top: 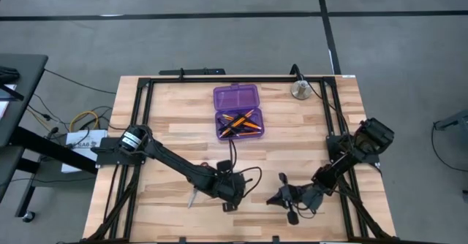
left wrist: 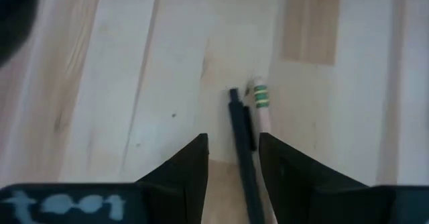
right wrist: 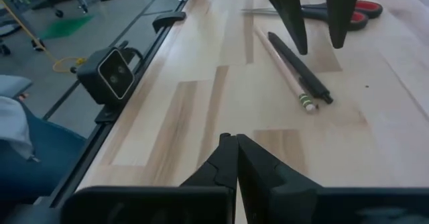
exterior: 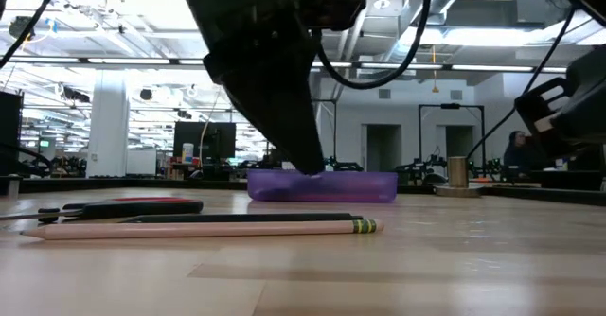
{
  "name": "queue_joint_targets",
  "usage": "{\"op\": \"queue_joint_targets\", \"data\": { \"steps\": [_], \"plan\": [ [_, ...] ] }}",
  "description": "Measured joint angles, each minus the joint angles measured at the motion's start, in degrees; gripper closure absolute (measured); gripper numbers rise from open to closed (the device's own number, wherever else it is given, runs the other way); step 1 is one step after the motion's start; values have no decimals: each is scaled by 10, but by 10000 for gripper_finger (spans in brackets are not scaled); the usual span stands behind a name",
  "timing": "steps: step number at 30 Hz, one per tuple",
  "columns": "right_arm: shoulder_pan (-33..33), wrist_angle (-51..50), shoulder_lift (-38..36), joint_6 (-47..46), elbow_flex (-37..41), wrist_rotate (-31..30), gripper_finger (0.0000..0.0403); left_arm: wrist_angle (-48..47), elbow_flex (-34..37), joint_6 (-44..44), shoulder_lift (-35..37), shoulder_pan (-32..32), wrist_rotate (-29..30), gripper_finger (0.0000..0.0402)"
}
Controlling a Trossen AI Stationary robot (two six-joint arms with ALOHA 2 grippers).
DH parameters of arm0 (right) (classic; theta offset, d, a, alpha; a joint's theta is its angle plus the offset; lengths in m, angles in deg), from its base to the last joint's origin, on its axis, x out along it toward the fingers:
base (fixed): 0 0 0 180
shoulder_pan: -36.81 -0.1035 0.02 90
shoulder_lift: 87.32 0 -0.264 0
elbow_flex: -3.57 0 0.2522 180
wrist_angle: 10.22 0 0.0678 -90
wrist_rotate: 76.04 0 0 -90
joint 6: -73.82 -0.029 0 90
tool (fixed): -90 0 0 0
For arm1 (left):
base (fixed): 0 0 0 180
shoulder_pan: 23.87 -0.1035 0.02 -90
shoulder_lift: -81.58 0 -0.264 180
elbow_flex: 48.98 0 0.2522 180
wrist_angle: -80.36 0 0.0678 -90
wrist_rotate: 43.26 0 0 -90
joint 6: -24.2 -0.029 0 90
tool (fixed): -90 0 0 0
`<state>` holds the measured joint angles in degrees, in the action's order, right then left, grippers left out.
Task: Pick & place school supplies into a supply box
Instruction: Put the black pen into the purple supply box
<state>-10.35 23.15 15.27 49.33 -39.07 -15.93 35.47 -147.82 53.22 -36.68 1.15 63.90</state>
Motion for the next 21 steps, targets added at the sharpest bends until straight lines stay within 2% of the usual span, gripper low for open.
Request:
{"op": "queue_joint_targets", "data": {
  "steps": [13,21],
  "plan": [
    [-1,0,0,3,0,-1,402,17,0,2,0,0,2,281],
    [-1,0,0,4,0,-2,402,34,0,10,-47,-8,-9,281]
  ]
}}
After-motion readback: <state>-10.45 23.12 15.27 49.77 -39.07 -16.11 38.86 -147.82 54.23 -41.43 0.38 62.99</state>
